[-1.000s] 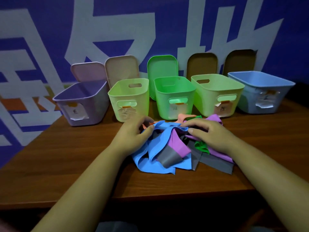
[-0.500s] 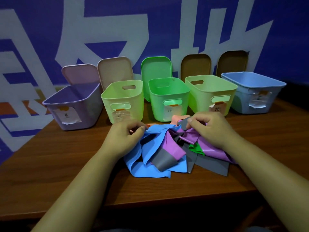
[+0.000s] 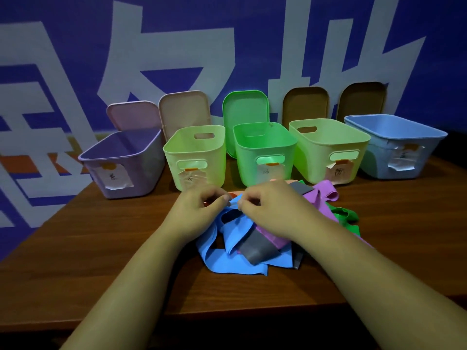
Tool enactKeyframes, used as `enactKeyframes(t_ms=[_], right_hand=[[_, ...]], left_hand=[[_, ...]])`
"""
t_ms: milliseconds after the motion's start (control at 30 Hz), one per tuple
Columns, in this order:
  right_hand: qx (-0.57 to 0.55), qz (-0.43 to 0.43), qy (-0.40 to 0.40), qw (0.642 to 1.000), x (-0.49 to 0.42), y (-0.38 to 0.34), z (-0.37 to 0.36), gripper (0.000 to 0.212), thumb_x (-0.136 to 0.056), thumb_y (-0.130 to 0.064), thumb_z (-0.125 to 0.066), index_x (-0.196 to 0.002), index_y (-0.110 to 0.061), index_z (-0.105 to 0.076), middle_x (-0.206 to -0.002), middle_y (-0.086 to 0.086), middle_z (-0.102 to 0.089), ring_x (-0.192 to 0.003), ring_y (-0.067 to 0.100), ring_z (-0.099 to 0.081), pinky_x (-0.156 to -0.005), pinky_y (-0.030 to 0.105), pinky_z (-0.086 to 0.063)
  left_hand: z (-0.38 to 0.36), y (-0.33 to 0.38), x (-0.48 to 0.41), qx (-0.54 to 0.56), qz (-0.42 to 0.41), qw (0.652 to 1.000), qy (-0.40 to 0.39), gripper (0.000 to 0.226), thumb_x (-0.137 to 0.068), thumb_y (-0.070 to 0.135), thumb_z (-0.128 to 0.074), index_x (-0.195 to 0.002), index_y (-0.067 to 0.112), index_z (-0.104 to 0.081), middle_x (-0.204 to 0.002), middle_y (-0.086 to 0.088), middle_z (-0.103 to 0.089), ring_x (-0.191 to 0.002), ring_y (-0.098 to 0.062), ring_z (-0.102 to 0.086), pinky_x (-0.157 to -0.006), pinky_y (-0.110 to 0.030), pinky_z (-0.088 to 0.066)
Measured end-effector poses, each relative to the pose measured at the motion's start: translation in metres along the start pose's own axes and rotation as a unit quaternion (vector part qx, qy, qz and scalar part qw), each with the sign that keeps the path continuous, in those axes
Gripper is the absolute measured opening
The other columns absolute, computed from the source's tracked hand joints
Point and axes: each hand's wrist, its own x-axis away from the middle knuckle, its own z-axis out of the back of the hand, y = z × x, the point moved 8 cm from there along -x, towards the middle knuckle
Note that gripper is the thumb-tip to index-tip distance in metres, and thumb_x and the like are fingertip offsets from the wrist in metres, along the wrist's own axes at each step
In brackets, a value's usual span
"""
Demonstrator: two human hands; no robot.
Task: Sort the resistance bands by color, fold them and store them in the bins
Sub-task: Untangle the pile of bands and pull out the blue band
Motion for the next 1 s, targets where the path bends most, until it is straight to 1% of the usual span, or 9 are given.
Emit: enactKeyframes(t_ms=[100, 233, 333, 433, 533, 667, 767, 900, 1000], right_hand=[[0.042, -0.03, -0.002, 0.999, -0.004, 0.018, -0.015, 0.031, -0.097, -0.045, -0.052, -0.085, -0.026, -0.073, -0.079, -0.002, -0.07, -0.073, 0.018, -0.065, -0.068, 0.047, -0.059], [-0.001, -0.036, 0.023, 0.999, -0.004, 0.032, -0.027, 0.031, -0.1, -0.038, -0.056, -0.096, -0.015, -0.077, -0.095, 0.002, -0.072, -0.088, 0.021, -0.066, -0.079, 0.047, -0.058], [-0.076, -0.048, 0.051, 0.995, -0.001, 0.041, -0.029, 0.022, -0.102, -0.033, -0.062, -0.114, -0.029, -0.08, -0.1, -0.01, -0.075, -0.09, 0.01, -0.067, -0.083, 0.038, -0.058], [-0.122, -0.051, 0.07, 0.989, 0.002, 0.046, -0.029, 0.024, -0.103, -0.035, -0.065, -0.124, -0.042, -0.076, -0.087, -0.014, -0.07, -0.081, 0.005, -0.065, -0.073, 0.033, -0.055], [-0.159, -0.055, 0.081, 0.982, 0.003, 0.047, -0.029, 0.018, -0.102, -0.039, -0.069, -0.117, -0.045, -0.076, -0.083, -0.009, -0.069, -0.071, 0.002, -0.062, -0.065, 0.026, -0.049], [-0.176, -0.049, 0.086, 0.979, 0.003, 0.045, -0.029, 0.005, -0.099, -0.047, -0.071, -0.1, -0.045, -0.076, -0.077, -0.009, -0.068, -0.073, 0.006, -0.062, -0.064, 0.026, -0.048], [-0.209, -0.061, 0.085, 0.972, 0.001, 0.049, -0.03, 0.014, -0.098, -0.05, -0.072, -0.099, -0.039, -0.079, -0.074, -0.016, -0.067, -0.071, 0.002, -0.06, -0.061, 0.02, -0.044], [-0.217, -0.07, 0.073, 0.971, 0.0, 0.054, -0.033, 0.014, -0.098, -0.045, -0.074, -0.091, -0.034, -0.079, -0.079, -0.018, -0.07, -0.077, 0.001, -0.063, -0.068, 0.024, -0.049], [-0.224, -0.067, 0.064, 0.97, 0.001, 0.053, -0.033, 0.012, -0.098, -0.044, -0.075, -0.091, -0.034, -0.079, -0.083, -0.017, -0.072, -0.081, 0.001, -0.065, -0.071, 0.024, -0.05]], left_hand=[[0.0, 0.002, 0.001, 0.009, -0.003, 1.0, -0.012, 0.01, -0.101, 0.039, -0.07, -0.101, 0.034, -0.079, -0.095, 0.021, -0.075, -0.092, 0.001, -0.067, -0.073, -0.017, -0.05], [0.002, -0.001, 0.002, 0.016, 0.005, 0.999, -0.042, 0.011, -0.094, 0.037, -0.08, -0.104, 0.033, -0.079, -0.1, 0.02, -0.077, -0.093, 0.003, -0.07, -0.076, -0.014, -0.053], [0.002, -0.001, 0.001, -0.009, 0.002, 0.999, -0.05, 0.009, -0.092, 0.034, -0.082, -0.101, 0.034, -0.08, -0.098, 0.019, -0.077, -0.094, 0.002, -0.07, -0.078, -0.016, -0.054], [0.003, 0.002, 0.001, -0.013, 0.006, 0.999, -0.04, 0.004, -0.095, 0.034, -0.079, -0.096, 0.035, -0.082, -0.094, 0.02, -0.076, -0.091, 0.001, -0.07, -0.078, -0.023, -0.058], [0.003, 0.002, 0.001, -0.016, 0.014, 0.999, -0.031, 0.006, -0.096, 0.035, -0.076, -0.094, 0.036, -0.081, -0.093, 0.019, -0.076, -0.09, -0.001, -0.071, -0.081, -0.032, -0.061], [0.002, 0.005, 0.001, -0.027, 0.007, 0.999, -0.025, 0.006, -0.096, 0.033, -0.076, -0.095, 0.036, -0.081, -0.093, 0.019, -0.076, -0.09, -0.002, -0.071, -0.081, -0.035, -0.061], [0.001, 0.008, 0.002, -0.013, 0.002, 1.0, -0.027, 0.007, -0.097, 0.031, -0.075, -0.097, 0.034, -0.082, -0.095, 0.018, -0.077, -0.091, -0.002, -0.07, -0.08, -0.03, -0.059], [0.001, 0.005, 0.003, 0.002, 0.009, 1.0, -0.027, 0.01, -0.099, 0.03, -0.073, -0.099, 0.033, -0.082, -0.098, 0.02, -0.076, -0.094, -0.002, -0.069, -0.079, -0.025, -0.058], [0.001, 0.003, 0.002, 0.007, 0.015, 1.0, -0.025, 0.013, -0.101, 0.031, -0.07, -0.099, 0.033, -0.082, -0.094, 0.023, -0.075, -0.089, 0.003, -0.069, -0.071, -0.016, -0.053]])
